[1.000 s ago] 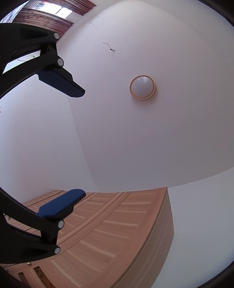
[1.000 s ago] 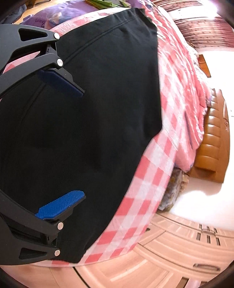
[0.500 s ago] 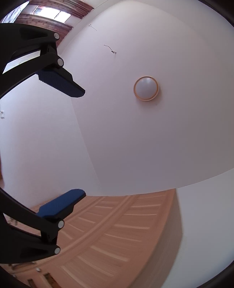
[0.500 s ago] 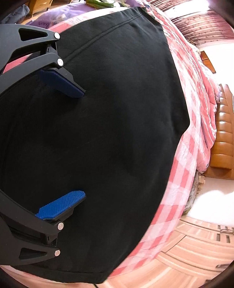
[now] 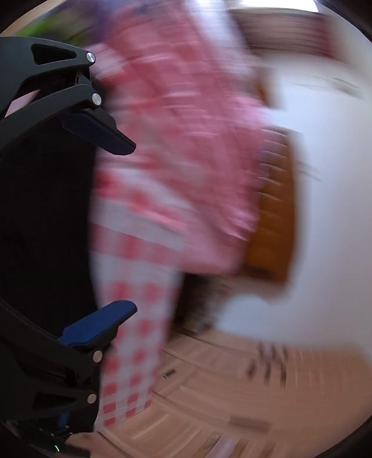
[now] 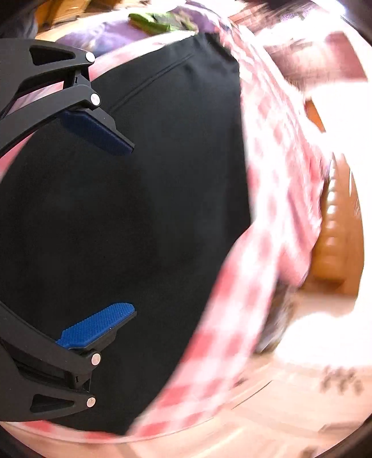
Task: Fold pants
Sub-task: 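Lower the left tool and grasp the end of the folded black pants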
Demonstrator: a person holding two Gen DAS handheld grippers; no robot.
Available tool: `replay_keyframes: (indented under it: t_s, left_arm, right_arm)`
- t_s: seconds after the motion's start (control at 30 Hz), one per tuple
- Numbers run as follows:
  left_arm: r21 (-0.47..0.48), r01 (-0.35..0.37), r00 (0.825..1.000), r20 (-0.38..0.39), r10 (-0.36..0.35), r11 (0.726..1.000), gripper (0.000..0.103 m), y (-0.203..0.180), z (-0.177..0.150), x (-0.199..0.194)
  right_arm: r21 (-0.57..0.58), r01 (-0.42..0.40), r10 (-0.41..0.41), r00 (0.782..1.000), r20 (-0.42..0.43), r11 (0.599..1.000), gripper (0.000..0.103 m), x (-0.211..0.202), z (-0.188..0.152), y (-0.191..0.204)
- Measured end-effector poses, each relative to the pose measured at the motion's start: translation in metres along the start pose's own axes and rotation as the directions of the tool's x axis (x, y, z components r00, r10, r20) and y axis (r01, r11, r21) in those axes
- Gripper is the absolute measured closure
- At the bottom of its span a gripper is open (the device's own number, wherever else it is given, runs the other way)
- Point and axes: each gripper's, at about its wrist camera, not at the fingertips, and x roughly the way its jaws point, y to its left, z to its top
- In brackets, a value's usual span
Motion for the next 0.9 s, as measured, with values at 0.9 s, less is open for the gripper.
replay_keyframes:
  t_s: [0.9]
  left_arm:
    - [-0.686, -0.036, 0.999, -0.045, 0.008, 0.727, 0.002, 0.281, -0.105, 0.041]
  right_arm:
    - [-0.477, -0.562, 0.476, 0.827, -0.3, 0.676, 0.004, 0.175, 0.161, 0.297]
